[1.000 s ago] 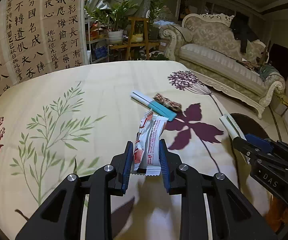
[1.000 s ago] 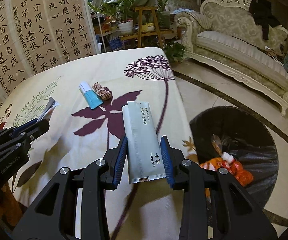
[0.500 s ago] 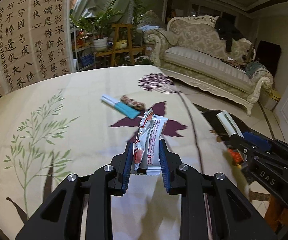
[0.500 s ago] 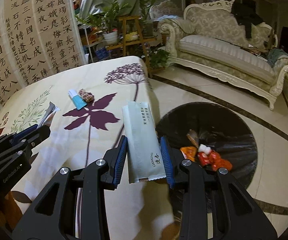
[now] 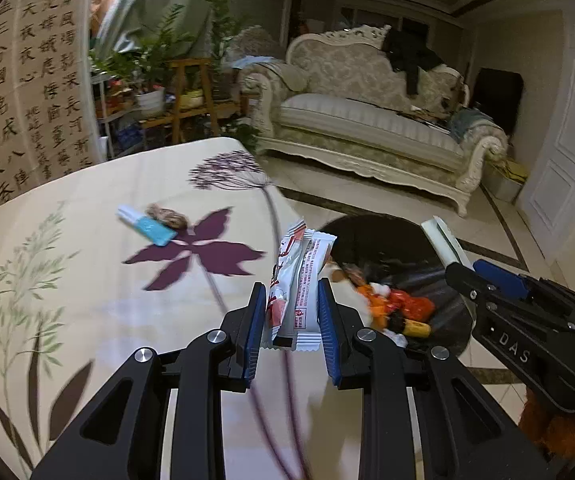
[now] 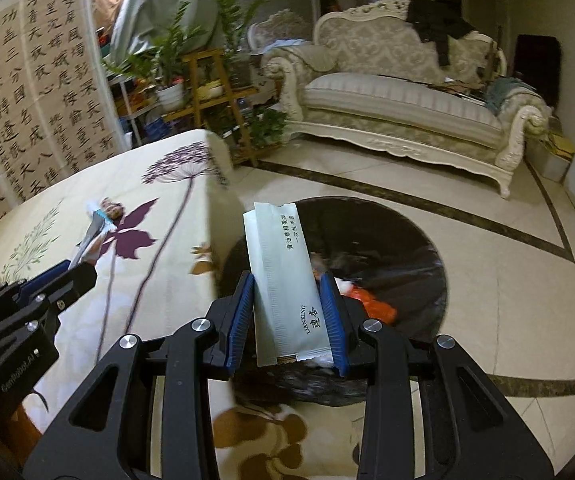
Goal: Collect trash
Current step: 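Carry the packet and wrapper over the black bin and release both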
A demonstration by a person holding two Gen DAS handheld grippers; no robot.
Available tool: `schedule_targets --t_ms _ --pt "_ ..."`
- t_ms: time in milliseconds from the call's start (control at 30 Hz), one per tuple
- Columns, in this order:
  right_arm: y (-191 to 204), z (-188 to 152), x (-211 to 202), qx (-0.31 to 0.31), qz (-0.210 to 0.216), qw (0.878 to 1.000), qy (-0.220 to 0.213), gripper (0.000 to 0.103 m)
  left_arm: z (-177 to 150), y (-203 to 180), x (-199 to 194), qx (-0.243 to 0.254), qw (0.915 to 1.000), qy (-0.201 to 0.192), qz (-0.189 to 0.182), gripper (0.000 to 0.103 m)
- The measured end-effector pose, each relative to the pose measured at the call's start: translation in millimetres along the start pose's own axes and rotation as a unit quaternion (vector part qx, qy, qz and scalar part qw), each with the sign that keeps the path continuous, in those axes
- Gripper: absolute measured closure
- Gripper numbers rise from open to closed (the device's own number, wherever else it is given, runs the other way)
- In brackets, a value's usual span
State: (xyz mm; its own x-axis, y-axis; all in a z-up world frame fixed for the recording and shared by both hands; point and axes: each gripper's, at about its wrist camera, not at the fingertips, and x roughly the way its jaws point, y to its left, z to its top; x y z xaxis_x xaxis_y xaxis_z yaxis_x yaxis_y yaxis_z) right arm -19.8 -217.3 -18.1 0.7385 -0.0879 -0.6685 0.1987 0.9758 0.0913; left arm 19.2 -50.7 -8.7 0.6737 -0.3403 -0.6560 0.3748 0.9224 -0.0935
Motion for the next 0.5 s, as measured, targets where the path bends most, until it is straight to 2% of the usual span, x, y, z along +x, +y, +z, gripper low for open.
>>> schedule_targets --t_ms 200,500 --pt "-23.3 0.0 3.0 0.012 -0.029 0.999 -0.007 0.070 1.8 -25.9 13.1 0.009 0.9998 0.006 -0.016 0.076" --pt "-43.9 5.7 17.1 0.029 -0.043 0.999 -0.007 0.070 13.6 -52.7 42.2 0.023 0.9994 0.016 -0.018 0.076"
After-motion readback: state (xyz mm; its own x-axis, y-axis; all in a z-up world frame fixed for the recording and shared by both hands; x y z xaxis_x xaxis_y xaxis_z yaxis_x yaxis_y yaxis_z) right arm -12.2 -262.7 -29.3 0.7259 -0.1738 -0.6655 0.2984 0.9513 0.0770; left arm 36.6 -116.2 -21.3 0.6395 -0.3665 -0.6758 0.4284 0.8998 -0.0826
